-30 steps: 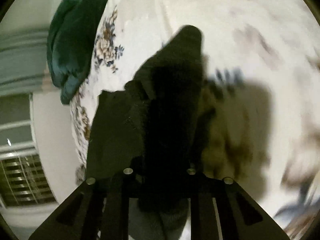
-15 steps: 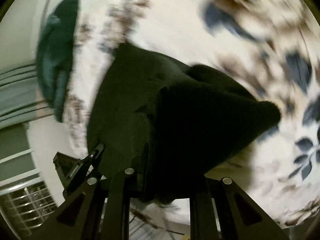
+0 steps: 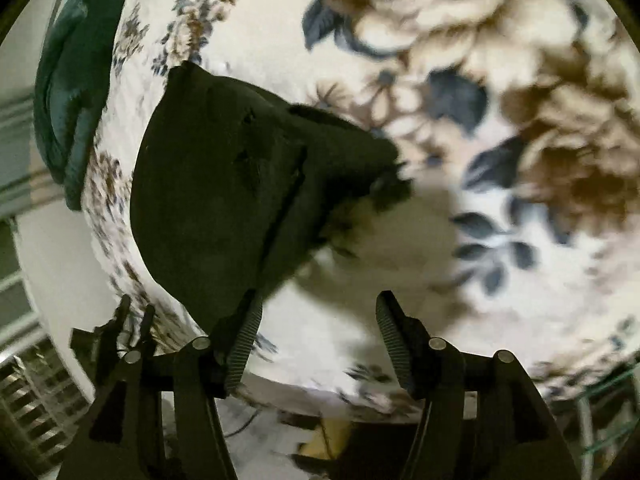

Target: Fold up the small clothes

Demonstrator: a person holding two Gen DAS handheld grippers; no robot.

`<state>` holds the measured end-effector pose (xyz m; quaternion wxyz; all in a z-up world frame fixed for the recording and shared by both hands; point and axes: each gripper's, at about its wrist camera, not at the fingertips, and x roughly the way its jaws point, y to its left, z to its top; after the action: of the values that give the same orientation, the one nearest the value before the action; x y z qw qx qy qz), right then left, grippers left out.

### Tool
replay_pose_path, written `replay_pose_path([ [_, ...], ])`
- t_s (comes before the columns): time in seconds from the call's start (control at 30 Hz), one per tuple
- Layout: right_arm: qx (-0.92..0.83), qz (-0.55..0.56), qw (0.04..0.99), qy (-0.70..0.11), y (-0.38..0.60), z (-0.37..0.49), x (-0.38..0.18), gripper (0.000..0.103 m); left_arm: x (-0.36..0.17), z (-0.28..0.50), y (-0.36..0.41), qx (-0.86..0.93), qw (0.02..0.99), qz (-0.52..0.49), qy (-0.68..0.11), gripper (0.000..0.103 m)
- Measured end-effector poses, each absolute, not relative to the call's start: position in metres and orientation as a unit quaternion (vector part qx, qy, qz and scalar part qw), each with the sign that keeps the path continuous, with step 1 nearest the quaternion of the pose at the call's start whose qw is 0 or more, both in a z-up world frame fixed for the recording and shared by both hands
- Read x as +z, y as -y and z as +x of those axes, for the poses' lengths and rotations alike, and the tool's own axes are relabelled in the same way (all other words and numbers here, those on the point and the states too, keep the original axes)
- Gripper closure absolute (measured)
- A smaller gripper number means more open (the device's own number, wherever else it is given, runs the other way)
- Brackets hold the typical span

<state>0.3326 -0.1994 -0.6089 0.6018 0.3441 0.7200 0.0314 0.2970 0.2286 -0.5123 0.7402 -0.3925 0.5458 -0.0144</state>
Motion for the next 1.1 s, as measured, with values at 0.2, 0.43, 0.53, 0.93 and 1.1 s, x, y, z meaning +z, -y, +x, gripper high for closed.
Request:
replay_pose_path([
  [0.2,0.05,0.249,0.673,-0.695,0.187,0.378,-0.58,0.041,-0.537,0.275,-0.213,-0.007,0.727,-0.383,-0.57,0.041],
  [0.43,0.041,0.217,0.657,-0.721,0.143,0.421,-0.639,0.091,-0.558,0.268,-0.189,0.012,0.728,-0.371,-0.576,0.041],
  [0.53,0.019,0.227,0.676,-0.701,0.148,0.411,-0.631,0.093,-0.561,0.265,-0.186,0.015,0.727,-0.366,-0.58,0.041],
  [0.93,0.005,0.194,0.662,-0.723,0.183,0.409,-0.619,0.06,-0.548,0.281,-0.197,0.012,0.748,-0.341,-0.569,0.041],
  [1.1,0.07,0.193,0.711,-0.673,0.187,0.454,-0.583,0.04,-0.54,0.314,-0.201,0.006,0.771,-0.315,-0.554,0.041],
])
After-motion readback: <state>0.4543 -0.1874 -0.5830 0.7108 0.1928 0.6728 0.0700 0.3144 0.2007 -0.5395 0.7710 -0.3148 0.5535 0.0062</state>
